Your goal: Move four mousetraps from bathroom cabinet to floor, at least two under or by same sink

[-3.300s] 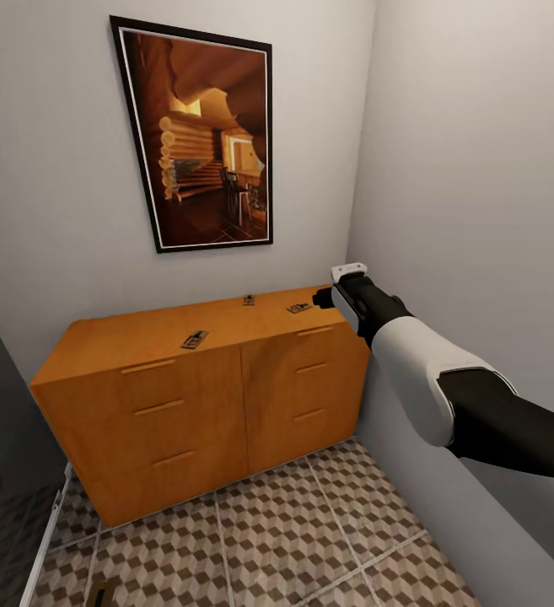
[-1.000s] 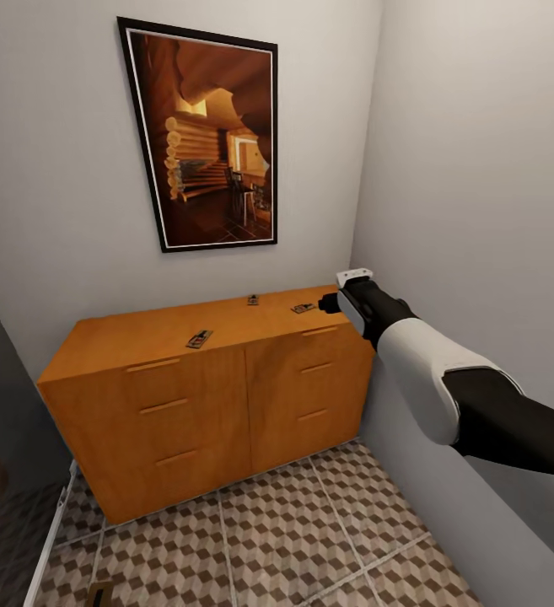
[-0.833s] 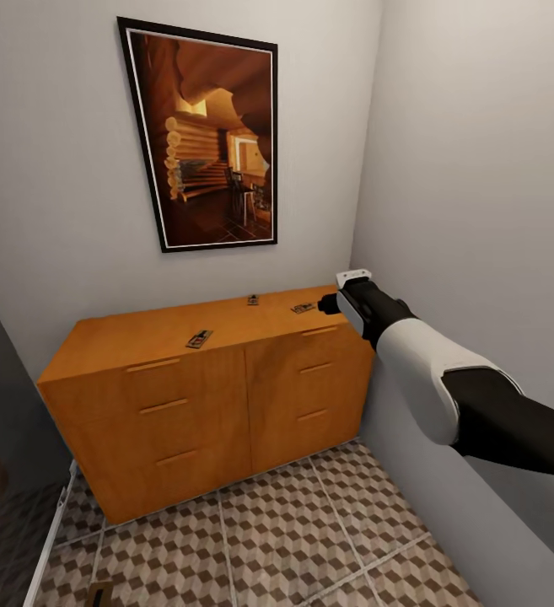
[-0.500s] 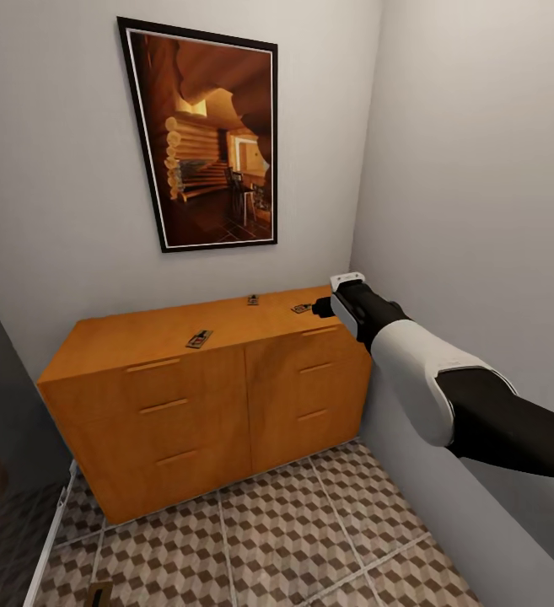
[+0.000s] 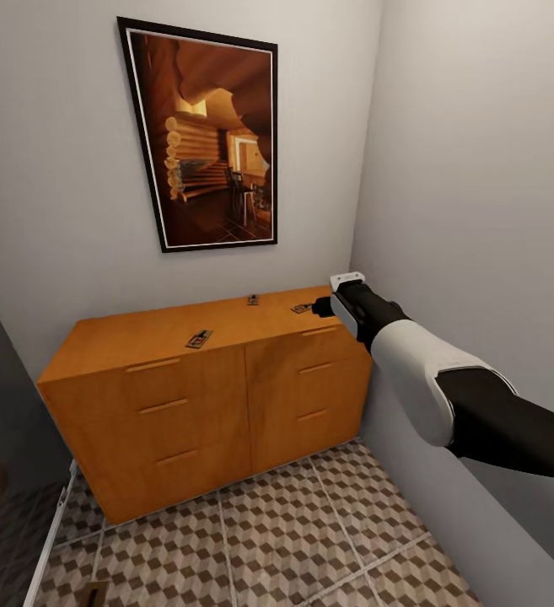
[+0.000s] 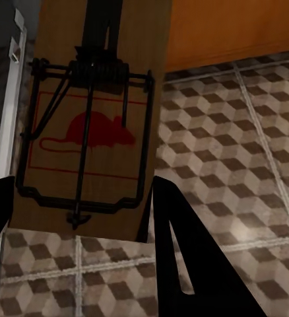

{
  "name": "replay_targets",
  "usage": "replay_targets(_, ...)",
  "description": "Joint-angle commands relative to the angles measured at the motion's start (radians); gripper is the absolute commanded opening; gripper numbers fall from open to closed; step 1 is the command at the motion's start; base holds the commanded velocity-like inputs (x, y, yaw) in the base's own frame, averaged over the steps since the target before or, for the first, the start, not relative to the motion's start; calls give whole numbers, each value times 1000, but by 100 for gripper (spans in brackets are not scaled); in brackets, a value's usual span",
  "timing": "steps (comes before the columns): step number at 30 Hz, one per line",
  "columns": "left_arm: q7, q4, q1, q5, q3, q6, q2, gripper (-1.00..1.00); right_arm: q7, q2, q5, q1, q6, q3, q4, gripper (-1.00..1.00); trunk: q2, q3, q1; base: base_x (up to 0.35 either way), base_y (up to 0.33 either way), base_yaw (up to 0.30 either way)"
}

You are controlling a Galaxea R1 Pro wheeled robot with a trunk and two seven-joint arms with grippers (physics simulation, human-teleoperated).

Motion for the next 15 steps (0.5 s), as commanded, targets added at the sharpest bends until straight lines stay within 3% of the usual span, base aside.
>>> replay_targets(1,6,2,-1,-1,-9,-3,1,-100,1,0,10,0,4,3,-1,100,-1,-1,0,0,0,0)
replay_targets(6,6,2,-1,-1,-9,-2,6,-100,1,0,10,0,-20,3,0,100,-1,-2,0,0,0,26)
replay_targets(15,6,2,-1,-1,-9,-1,2,-100,1,0,10,0,-26,3,0,100,-1,-6,0,0,0,228)
